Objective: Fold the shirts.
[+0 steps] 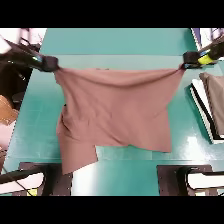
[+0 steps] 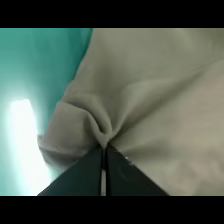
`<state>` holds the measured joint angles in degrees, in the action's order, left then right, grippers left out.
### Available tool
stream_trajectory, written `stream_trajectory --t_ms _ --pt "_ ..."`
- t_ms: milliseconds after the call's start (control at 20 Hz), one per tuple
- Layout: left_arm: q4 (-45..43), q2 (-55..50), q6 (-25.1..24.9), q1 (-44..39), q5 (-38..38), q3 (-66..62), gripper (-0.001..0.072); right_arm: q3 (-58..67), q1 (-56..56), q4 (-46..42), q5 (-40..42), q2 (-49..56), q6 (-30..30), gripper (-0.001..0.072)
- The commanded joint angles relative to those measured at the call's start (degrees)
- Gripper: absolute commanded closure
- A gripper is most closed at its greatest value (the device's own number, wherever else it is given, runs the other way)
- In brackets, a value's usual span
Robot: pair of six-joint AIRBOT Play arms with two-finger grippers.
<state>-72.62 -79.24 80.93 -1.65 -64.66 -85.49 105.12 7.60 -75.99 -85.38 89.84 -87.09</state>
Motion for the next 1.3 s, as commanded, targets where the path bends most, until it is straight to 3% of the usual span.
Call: stream_trajectory --t_ms 0,50,100,150,250,400,800,1250 --pt "0.26 -8.31 -0.35 0.04 6.38 2.40 0.0680 -1.16 -2.62 8.94 6.36 7.30 1.27 0.0689" --pt "-0.39 -8.55 -0.35 0.04 6.78 2.40 0.0576 -1.16 -3.52 11.54 7.93 7.61 1.27 0.0681" --pt "-1.27 -8.52 -0.33 0.04 6.25 2.01 0.0198 -1.16 -4.68 13.97 9.07 7.50 1.29 0.0528" --pt "-2.08 -8.46 -0.33 0.42 4.57 1.25 0.0041 -1.11 -5.79 16.74 9.38 7.10 1.33 0.0338" --pt "-1.95 -8.41 -0.31 2.60 -3.43 -1.64 0.0190 -1.14 -8.98 23.15 6.69 5.49 4.52 0.0323" --pt "-1.86 -3.82 -0.33 7.67 -11.41 1.44 0.0189 -5.22 -12.15 25.31 -0.61 0.04 8.44 0.0324" --pt "-0.90 20.11 -0.33 12.52 -10.27 41.44 0.0188 -36.02 -13.77 25.44 4.28 -21.66 10.27 0.0324" --pt "8.46 22.23 -0.39 12.46 1.33 54.77 0.0189 -45.40 -13.81 25.42 4.37 -31.01 10.27 0.0324"
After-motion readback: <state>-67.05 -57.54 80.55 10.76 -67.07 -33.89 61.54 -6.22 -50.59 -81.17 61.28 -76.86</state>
